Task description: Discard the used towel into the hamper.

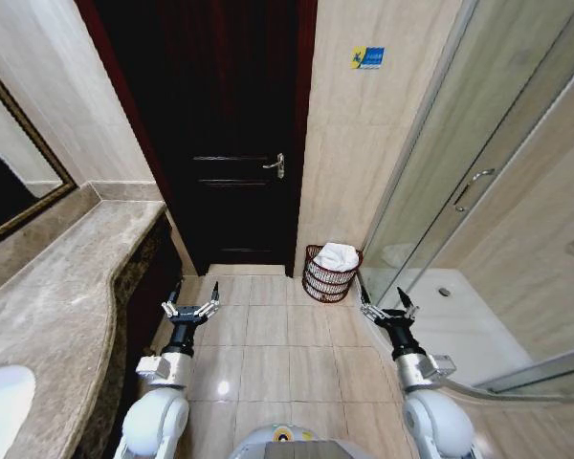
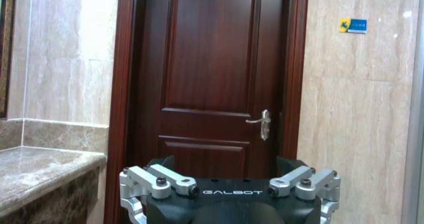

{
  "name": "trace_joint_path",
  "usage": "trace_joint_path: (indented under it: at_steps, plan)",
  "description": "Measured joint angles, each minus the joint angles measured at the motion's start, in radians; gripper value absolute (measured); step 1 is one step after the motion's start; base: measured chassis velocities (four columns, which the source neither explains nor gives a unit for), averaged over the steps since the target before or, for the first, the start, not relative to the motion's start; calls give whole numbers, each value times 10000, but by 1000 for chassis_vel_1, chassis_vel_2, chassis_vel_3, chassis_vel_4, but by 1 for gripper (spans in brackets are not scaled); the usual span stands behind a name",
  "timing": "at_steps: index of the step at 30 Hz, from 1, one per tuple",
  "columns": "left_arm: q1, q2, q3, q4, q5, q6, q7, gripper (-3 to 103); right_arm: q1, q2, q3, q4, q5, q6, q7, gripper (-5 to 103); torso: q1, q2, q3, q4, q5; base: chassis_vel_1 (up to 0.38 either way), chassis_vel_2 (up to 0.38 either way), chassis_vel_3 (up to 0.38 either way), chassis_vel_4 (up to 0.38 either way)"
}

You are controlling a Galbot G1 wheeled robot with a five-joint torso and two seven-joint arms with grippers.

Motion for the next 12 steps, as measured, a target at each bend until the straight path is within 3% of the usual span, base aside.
trace_joint_path:
  at_steps: [12]
  plan:
    - [0, 0, 0, 0, 0, -1, 0, 100, 0, -1, 0, 0, 0, 0, 0, 100, 0, 2, 1, 0, 0, 0, 0, 0, 0]
